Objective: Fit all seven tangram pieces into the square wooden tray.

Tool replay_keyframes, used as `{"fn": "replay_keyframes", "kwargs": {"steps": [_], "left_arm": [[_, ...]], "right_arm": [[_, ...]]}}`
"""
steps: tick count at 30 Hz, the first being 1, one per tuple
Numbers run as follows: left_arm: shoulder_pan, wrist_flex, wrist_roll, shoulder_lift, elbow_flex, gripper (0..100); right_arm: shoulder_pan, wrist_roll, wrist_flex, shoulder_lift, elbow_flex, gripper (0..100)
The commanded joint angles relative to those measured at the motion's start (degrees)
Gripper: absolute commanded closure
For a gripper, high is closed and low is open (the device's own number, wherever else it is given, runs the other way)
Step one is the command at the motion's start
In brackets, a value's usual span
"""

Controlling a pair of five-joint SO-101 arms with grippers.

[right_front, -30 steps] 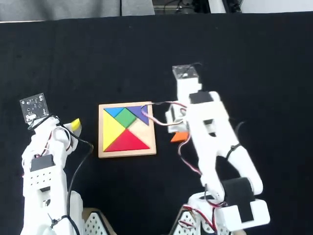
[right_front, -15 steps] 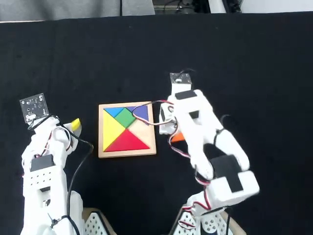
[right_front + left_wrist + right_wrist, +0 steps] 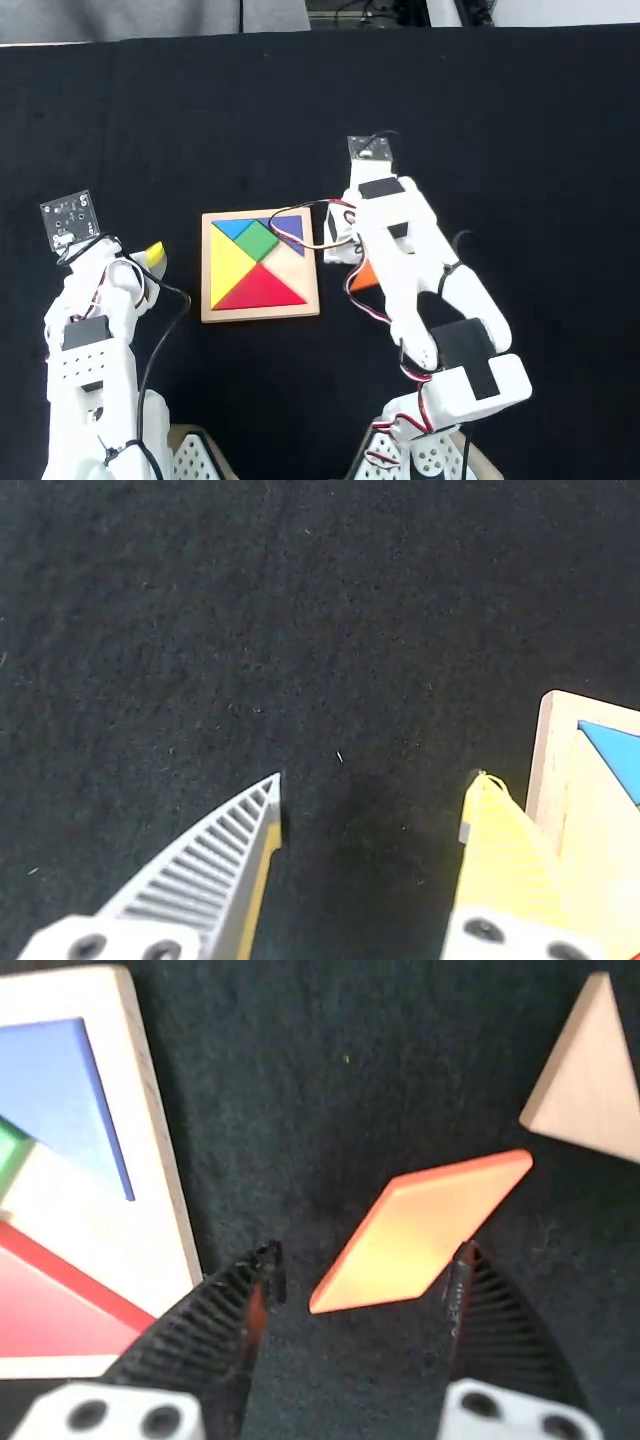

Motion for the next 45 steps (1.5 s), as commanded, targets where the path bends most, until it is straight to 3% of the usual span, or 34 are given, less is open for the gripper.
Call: {"fn": "replay_keyframes", "kwargs": {"steps": [1,13,20,27,45], "left_arm": [[-0.13,-1.05,0.09,-0.88,-0.31,71],[-0.13,-1.05,0.09,-0.88,-0.13,71],[-0.13,-1.05,0.09,-0.88,-0.13,71],[-0.13,-1.05,0.09,-0.88,-0.13,71],[-0.13,-1.05,0.09,-0.88,-0.13,71]], "right_arm": [[0.18,-0.44,-1.85,-3.03,-1.19,72.6],[0.44,-0.53,-2.46,1.10,-1.45,72.6],[5.36,-0.53,-2.37,5.41,-4.53,72.6],[5.80,-0.44,-2.37,5.85,-4.26,72.6],[4.31,1.76,1.76,-2.95,-6.29,72.4]]}}
